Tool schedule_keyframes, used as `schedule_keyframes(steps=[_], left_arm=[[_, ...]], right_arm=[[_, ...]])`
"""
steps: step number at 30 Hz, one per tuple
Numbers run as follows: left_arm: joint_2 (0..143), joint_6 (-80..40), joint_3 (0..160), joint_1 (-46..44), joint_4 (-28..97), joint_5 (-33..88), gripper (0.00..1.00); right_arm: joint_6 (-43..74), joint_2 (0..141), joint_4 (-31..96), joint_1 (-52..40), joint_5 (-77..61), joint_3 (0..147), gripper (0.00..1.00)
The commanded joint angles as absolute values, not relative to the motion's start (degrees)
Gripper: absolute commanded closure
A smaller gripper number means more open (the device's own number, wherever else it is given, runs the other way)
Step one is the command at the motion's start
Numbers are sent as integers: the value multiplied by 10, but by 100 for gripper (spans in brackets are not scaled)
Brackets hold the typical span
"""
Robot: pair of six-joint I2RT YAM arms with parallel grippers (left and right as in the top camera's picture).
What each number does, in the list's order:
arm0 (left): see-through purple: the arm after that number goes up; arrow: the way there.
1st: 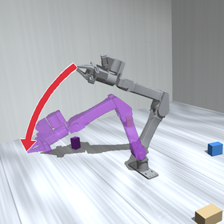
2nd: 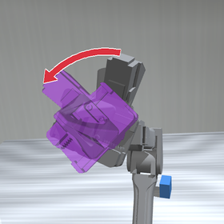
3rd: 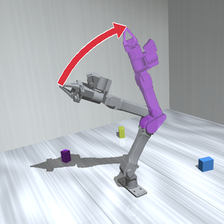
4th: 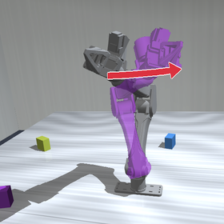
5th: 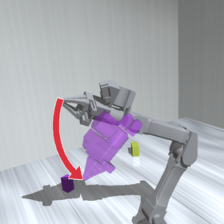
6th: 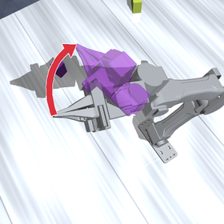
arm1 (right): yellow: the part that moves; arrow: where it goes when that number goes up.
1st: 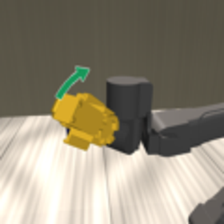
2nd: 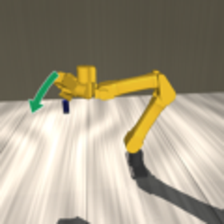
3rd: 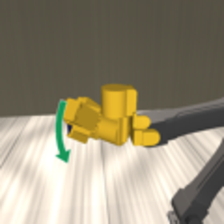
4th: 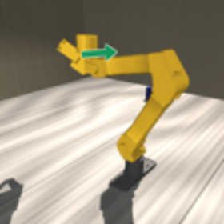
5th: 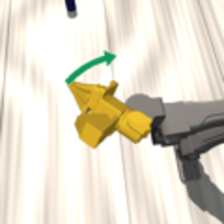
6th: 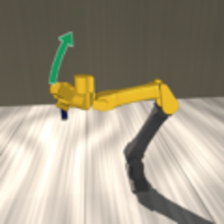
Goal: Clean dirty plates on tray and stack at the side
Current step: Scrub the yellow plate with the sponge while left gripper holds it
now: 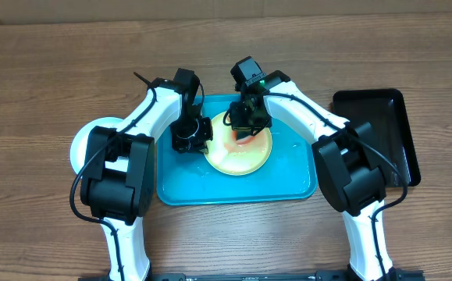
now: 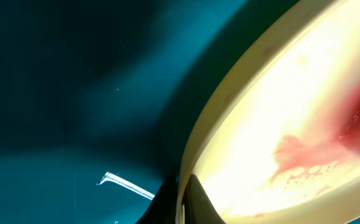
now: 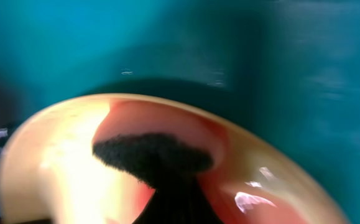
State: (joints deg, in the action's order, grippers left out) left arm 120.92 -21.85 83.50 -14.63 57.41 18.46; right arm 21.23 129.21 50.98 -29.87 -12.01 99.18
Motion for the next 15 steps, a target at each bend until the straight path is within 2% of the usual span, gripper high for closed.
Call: schedule_keyframes(steps=[1,6,11,15], left_arm=[[1245,-207,814,-153,569,155,96],[1245,-207,814,-153,569,155,96],[1245,-207,814,-153,568,154,96],[1245,-207,814,-153,567,144,96]], right_arm=[[190,1328,519,-322,-244,981,96],[160,1319,618,-320,-227,998,96],[179,1289,690,-289,-56,1002,96],[213,1272,668,-268,78,1003,96]])
